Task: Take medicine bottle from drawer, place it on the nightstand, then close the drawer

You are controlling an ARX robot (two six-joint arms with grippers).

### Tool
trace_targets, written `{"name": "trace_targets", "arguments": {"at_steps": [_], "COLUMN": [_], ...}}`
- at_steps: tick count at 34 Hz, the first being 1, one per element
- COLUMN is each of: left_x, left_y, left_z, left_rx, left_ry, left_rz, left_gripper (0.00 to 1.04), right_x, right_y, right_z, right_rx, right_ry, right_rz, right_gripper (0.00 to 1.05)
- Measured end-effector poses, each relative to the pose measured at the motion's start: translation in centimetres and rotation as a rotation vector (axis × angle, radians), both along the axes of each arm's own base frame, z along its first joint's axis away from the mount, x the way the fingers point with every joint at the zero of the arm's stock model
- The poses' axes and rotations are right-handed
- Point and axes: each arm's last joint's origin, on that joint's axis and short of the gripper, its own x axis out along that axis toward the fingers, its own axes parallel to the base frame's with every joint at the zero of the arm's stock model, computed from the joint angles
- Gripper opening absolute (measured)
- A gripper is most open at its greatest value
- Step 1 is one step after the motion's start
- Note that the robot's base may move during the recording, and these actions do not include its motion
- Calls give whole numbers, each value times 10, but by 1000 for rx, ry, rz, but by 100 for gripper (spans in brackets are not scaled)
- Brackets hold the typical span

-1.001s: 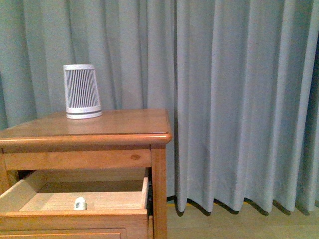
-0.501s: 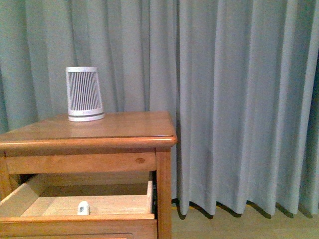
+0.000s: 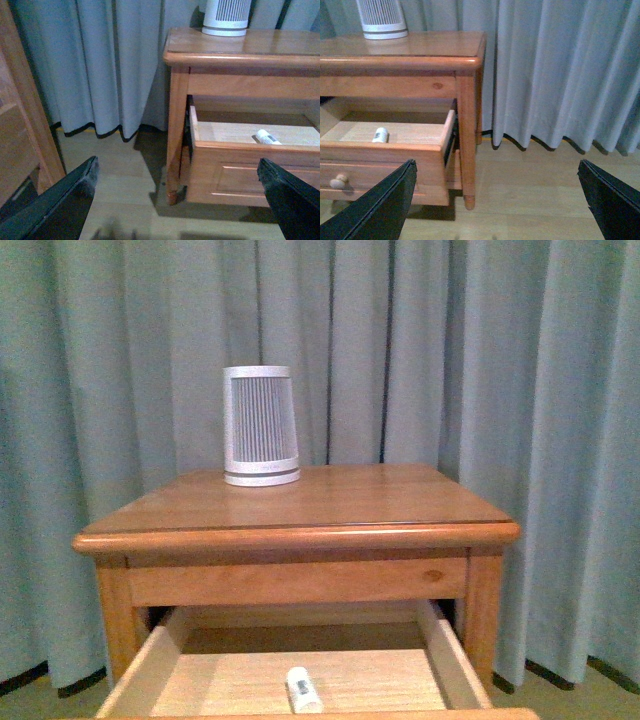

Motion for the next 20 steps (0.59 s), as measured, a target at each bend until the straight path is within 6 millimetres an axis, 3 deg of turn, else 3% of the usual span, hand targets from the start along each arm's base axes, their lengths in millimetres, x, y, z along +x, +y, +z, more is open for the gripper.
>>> {"name": "trace_targets", "arguments": {"at_steps": [11,17,20], "left_x": [0,0,0], "left_y": [0,0,0], "left_z": [0,0,0], "left_rx": [0,0,0], "left_ry": [-1,-1,-2], "left_rz": [3,3,3], "left_gripper": [98,98,98], "right_x": [0,14,29], "right_y": [0,-2,-2], "right_z": [0,9,22], "right_rx": [-2,-50,-54], "right_ry": [2,6,32], "right_rz": [-10,-423,-456], "right_gripper": [98,98,98]}}
